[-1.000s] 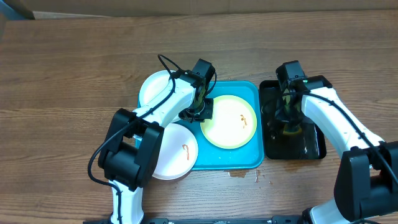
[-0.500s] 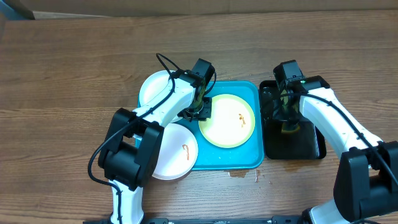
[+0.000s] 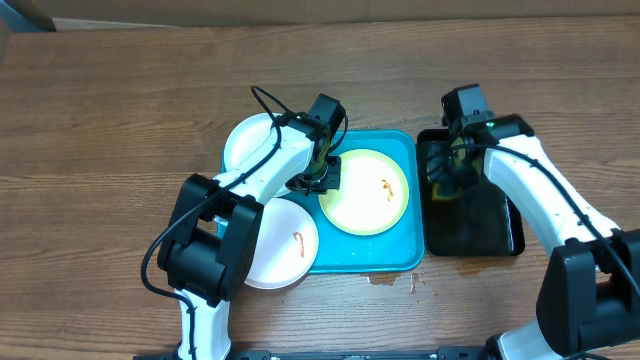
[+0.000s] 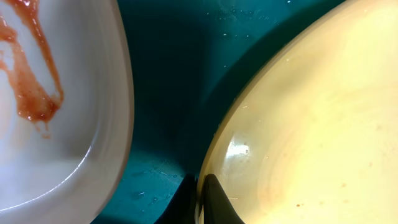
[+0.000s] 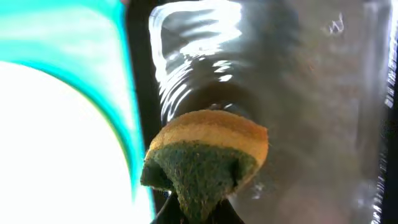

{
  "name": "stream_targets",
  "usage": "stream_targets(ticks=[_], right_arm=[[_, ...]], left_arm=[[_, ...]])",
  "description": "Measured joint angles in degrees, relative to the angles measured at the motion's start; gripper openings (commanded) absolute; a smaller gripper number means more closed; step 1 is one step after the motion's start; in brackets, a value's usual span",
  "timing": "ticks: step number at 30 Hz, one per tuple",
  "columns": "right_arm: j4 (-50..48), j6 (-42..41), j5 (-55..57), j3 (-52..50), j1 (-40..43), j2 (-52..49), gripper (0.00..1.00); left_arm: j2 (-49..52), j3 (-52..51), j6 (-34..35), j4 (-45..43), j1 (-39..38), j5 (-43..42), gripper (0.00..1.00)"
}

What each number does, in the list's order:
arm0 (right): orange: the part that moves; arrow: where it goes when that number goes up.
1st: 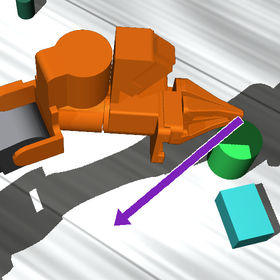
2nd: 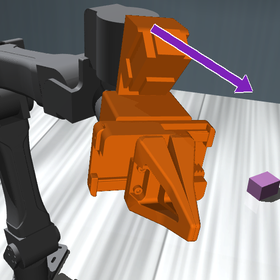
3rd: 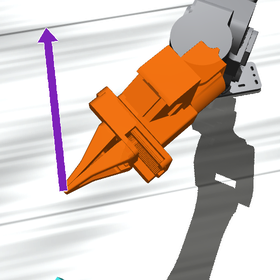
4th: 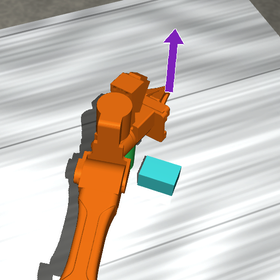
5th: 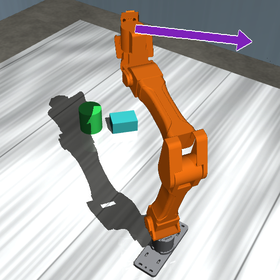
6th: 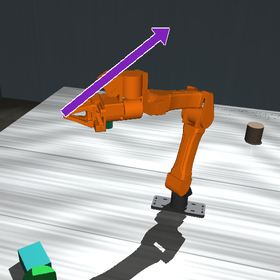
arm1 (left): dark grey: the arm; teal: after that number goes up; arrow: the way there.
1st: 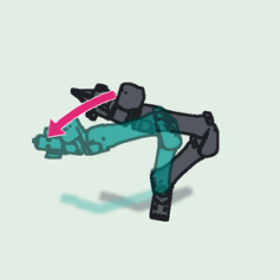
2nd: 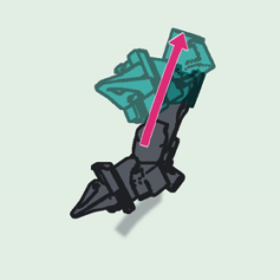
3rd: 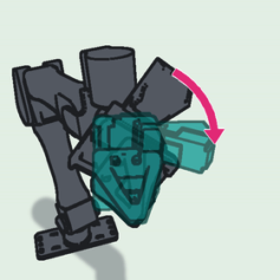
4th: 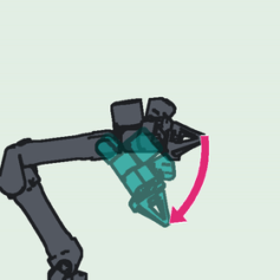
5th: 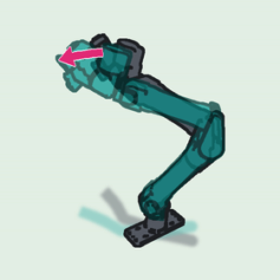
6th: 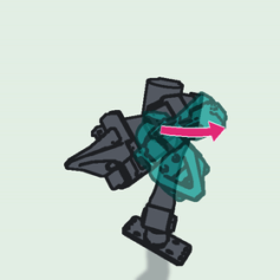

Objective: Clean dirty plates on tray and stack at the side
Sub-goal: 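Lift the sponge with the right gripper toward the yellow plate, then scrub the yellow plate with the sponge while the left gripper holds it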

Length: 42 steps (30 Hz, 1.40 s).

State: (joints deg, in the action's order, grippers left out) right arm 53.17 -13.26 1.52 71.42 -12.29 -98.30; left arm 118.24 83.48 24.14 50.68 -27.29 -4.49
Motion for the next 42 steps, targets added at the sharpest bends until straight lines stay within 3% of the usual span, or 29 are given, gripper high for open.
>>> stream_targets(ticks=[7, 14, 42], right_arm=[[-0.66, 0.66, -2.64, 2.56, -5.77, 0.00, 0.04], [-3.37, 1.09, 1.86, 2.51, -12.63, -1.03, 0.04], [-8.15, 1.09, 3.13, 1.88, -12.81, -14.25, 0.05]], left_arm=[[0.00, 0.00, 1.49, -0.09, 0.00, -0.20, 0.04], [0.00, 0.00, 1.75, -0.13, 0.00, -0.22, 0.04], [0.00, 0.00, 2.12, -0.13, 0.00, -0.37, 0.04]])
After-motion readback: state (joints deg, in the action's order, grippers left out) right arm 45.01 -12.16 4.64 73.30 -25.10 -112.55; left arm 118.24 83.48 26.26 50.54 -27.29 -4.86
